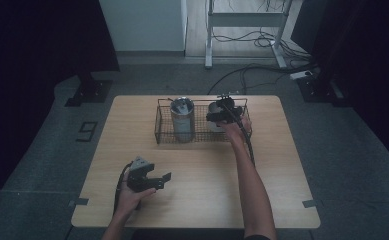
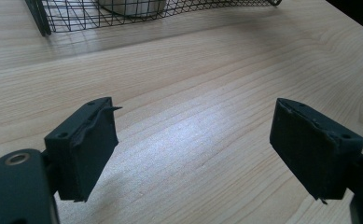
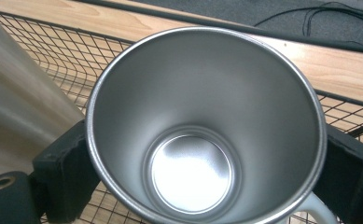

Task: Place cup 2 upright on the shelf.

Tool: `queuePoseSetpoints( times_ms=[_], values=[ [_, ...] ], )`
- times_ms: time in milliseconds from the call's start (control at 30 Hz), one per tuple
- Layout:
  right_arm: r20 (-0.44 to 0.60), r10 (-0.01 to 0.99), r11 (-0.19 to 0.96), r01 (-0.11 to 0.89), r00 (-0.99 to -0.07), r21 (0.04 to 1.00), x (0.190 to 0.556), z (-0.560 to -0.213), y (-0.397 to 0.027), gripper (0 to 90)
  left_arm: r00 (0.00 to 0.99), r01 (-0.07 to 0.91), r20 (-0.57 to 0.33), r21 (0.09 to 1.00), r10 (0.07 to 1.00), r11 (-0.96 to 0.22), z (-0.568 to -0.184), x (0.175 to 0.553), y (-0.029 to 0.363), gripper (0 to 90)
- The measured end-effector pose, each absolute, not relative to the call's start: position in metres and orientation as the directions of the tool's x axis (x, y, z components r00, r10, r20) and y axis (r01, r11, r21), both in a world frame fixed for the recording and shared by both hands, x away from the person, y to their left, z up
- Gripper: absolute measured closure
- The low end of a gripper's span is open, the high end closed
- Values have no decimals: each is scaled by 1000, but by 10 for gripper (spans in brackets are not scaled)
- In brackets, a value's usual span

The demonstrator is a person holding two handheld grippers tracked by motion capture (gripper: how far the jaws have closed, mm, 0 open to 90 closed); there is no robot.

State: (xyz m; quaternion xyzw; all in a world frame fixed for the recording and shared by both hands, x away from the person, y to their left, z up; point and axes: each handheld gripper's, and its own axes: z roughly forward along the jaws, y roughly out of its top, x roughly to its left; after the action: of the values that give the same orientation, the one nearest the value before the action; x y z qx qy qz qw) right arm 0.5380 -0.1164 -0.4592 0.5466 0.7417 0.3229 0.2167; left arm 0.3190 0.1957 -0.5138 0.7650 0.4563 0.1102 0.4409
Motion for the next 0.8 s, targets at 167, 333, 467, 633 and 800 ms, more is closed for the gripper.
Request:
queuePoseSetpoints(
  times_ms=[167, 333, 467, 633, 800],
  values=[
    [31, 953, 193, 682, -302, 705, 538, -466, -117, 71, 557, 602, -235, 775, 796, -192, -514, 320, 197, 149],
    [30, 955, 195, 697, -297, 691, 539, -475, -119, 71, 553, 603, -237, 776, 799, -187, -514, 320, 199, 149],
    [27, 954, 198, 696, -298, 690, 539, -476, -120, 71, 553, 604, -236, 774, 799, -189, -514, 321, 199, 149],
    [24, 953, 205, 700, -303, 684, 539, -477, -120, 68, 556, 605, -233, 771, 798, -196, -515, 321, 198, 149],
    [7, 952, 221, 708, -304, 670, 537, -476, -120, 60, 557, 609, -238, 768, 796, -197, -516, 321, 199, 149]
  ],
)
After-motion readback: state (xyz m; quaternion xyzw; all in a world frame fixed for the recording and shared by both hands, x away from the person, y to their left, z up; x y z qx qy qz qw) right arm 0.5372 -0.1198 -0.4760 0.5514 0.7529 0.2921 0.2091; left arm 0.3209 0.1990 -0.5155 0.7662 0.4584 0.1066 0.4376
